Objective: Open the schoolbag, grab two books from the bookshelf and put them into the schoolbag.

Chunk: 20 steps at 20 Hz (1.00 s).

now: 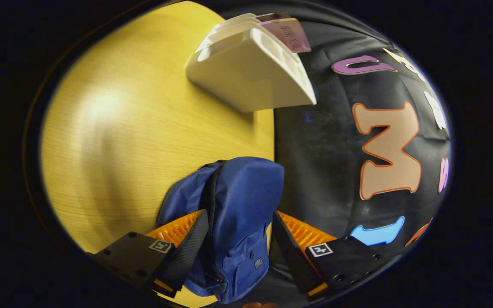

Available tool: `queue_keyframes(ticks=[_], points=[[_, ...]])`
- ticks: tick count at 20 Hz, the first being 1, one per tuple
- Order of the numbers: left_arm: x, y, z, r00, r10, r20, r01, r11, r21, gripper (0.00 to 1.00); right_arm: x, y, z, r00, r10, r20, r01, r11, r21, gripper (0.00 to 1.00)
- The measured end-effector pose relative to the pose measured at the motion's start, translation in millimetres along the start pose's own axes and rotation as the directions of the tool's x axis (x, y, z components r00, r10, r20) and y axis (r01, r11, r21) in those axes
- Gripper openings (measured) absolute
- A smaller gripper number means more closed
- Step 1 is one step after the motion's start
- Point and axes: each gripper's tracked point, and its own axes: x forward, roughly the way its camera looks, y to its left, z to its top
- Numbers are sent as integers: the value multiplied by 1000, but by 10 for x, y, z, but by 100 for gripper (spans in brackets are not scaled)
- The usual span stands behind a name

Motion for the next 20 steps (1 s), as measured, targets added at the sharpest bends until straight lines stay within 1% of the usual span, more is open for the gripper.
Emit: queue_keyframes(ticks=[3,5,7,8,9,12,16,17,18,19,20], points=[[20,84,-51,999,27,-22,-28,1000,-6,96,174,63,-51,999,8,-32,-9,999,-38,89],[49,112,-63,999,36,-27,-36,999,-3,96,231,88,-43,999,7,-44,-8,999,-38,87],[50,119,-49,999,39,-28,-39,999,1,96,318,40,17,999,-13,-29,13,1000,-13,85],[47,112,-67,999,38,-30,-38,999,3,97,354,5,59,1000,-24,-19,24,1000,14,83],[51,116,-80,999,38,-35,-38,999,2,97,380,-7,112,1000,-26,-5,26,999,36,83],[57,102,-82,998,34,-44,-34,999,4,97,472,24,183,1000,-24,9,23,998,56,56],[60,96,-52,999,33,-27,-32,999,14,97,533,69,110,998,-18,-61,28,987,156,19],[62,95,-49,999,33,-29,-32,999,15,97,551,120,114,997,3,-72,11,982,186,10],[66,92,-51,999,32,-29,-32,999,14,97,558,155,93,996,17,-87,1,978,207,7],[67,92,-43,999,31,-29,-31,999,17,97,566,205,92,995,52,-82,-32,974,225,4],[76,96,-41,999,33,-23,-32,999,19,96,579,236,82,993,74,-88,-50,968,247,1]])
